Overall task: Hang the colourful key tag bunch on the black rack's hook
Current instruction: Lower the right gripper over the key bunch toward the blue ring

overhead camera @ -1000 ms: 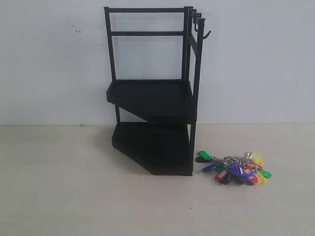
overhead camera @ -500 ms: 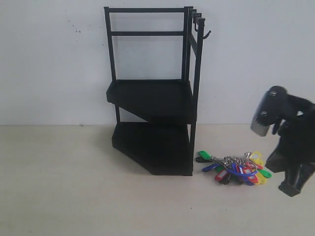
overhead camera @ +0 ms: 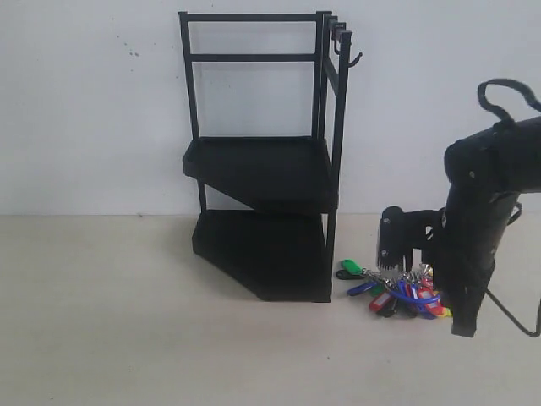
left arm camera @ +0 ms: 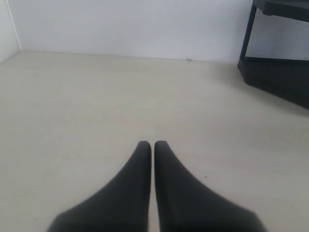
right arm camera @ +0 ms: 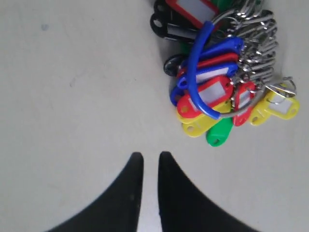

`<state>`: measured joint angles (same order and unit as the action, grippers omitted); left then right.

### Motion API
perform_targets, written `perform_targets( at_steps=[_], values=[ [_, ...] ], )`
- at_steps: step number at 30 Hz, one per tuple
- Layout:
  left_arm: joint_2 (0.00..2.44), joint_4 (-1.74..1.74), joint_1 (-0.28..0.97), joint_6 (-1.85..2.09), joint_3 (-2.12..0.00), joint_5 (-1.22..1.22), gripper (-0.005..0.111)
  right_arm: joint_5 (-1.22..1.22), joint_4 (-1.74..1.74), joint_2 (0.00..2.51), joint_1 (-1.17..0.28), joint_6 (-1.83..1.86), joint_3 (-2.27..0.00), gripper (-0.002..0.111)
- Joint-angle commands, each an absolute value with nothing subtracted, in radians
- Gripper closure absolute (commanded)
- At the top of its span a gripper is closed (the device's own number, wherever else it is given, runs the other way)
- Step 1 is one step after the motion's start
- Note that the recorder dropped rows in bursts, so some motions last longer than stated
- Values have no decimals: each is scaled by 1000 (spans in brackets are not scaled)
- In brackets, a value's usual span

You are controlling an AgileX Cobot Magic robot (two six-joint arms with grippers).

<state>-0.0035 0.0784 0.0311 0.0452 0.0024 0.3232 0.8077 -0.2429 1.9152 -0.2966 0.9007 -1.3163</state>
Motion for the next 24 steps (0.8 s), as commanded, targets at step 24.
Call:
perform_targets(
  at_steps=[24],
  values=[
    [0, 85, 28, 45, 0, 311, 102, 577, -603, 2047, -335, 594, -1328, 65]
  ],
)
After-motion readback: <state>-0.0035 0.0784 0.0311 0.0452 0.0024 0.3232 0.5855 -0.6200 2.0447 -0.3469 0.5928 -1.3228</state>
